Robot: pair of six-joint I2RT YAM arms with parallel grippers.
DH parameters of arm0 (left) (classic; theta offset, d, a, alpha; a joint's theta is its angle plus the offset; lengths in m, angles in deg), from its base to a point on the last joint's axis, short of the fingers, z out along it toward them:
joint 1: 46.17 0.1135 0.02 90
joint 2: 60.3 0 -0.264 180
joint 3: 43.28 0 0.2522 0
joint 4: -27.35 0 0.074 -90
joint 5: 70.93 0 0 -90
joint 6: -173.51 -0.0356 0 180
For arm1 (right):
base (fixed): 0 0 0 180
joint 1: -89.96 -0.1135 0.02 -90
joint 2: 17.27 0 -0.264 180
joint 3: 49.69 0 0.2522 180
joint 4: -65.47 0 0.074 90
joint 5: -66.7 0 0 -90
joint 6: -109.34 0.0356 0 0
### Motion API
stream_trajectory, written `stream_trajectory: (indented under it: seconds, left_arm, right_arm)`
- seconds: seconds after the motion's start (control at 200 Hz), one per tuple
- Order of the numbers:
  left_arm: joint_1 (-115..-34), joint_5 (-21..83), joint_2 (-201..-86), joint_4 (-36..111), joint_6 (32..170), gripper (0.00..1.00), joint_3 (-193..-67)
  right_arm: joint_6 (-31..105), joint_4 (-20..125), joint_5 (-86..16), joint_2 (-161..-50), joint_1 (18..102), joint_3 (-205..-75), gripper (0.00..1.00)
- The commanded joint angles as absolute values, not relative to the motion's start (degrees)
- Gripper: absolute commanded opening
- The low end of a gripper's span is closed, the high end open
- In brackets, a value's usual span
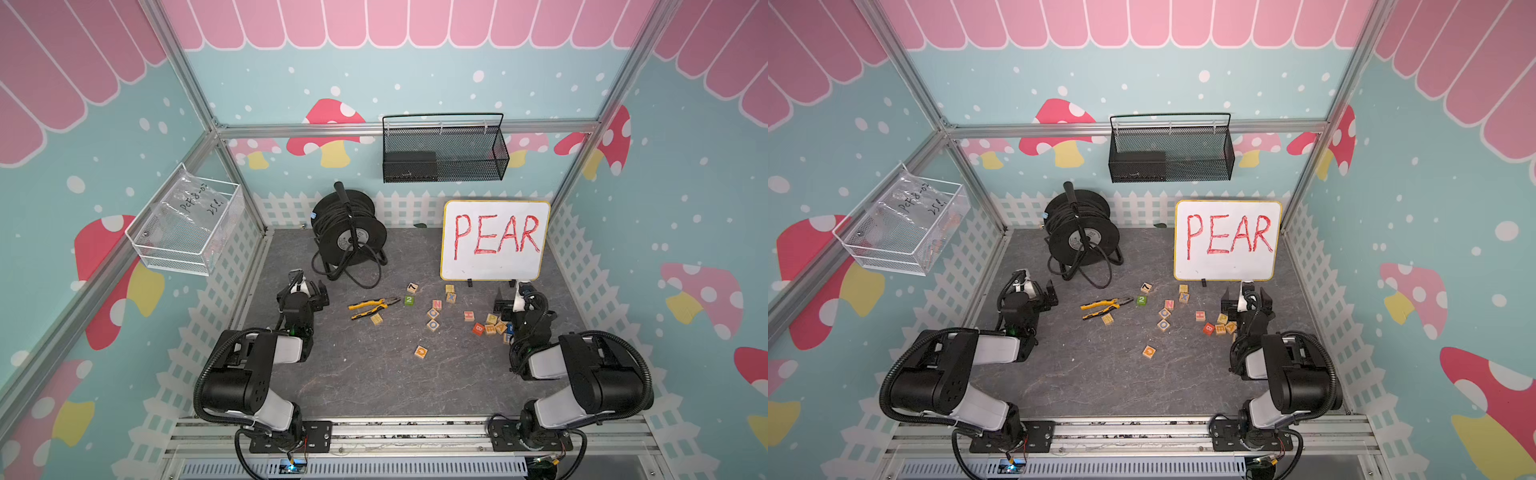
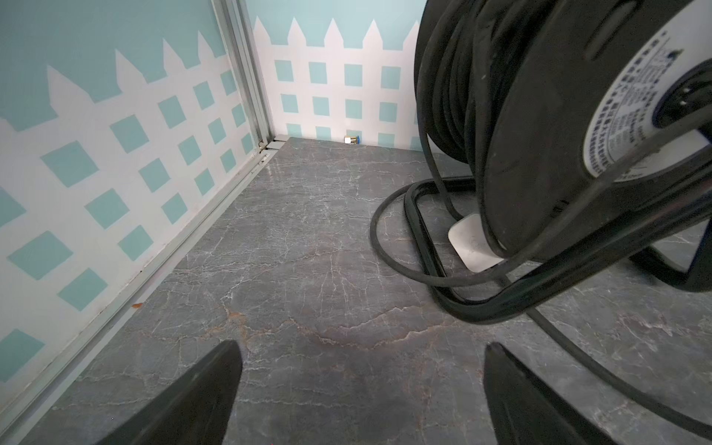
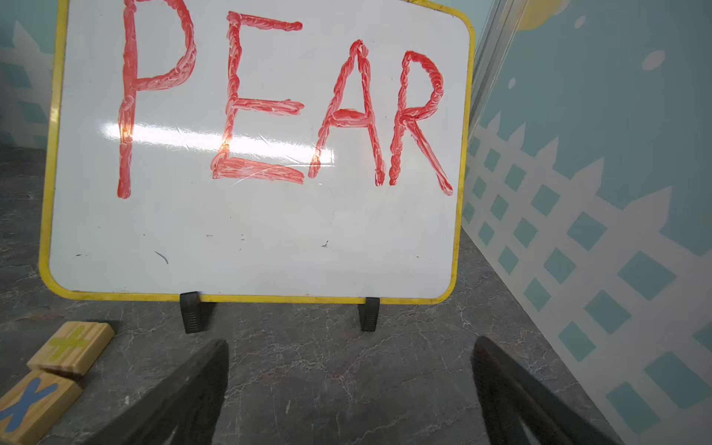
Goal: Spell the uppercase word “pear” with letter blocks
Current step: Pick up the letter block from the center of the board.
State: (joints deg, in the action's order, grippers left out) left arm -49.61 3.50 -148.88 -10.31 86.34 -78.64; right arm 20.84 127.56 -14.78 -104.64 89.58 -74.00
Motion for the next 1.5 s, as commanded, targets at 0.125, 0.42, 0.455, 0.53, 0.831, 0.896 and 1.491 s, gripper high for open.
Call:
stream_trajectory:
  seconds: [0.125,0.42,0.455,0.53,0.831,0.896,1.491]
  left_arm:
    - [-49.3,4.2,-148.5,-10.0,86.5,1.00,-79.5]
    - [-49.3,4.1,-148.5,-10.0,86.5,1.00,-79.5]
    - [-49.3,4.2,-148.5,-10.0,86.4,1.00,-79.5]
    - [-49.4,4.1,-148.5,-10.0,86.5,1.00,-79.5]
    - [-49.3,4.2,-148.5,-10.0,86.5,1.00,-79.5]
    - [-49.4,4.1,-148.5,-10.0,86.5,1.00,-79.5]
    - [-52.9,1.9,-135.5,5.9,83.9,1.00,-82.9]
  right_arm:
    - [19.8,128.3,-15.3,-105.0,89.5,-74.6,0.99]
    - [19.8,128.3,-15.3,-104.9,89.5,-74.7,0.99]
    - [19.7,128.4,-15.3,-104.9,89.5,-74.6,0.99]
    - [19.8,128.3,-15.3,-105.0,89.5,-74.6,0.99]
    - [19.8,128.5,-15.3,-104.8,89.5,-74.6,0.99]
    - [19.8,128.5,-15.3,-104.8,89.4,-74.6,1.00]
    - [21.5,106.4,-17.9,-85.4,89.4,-77.2,1.00]
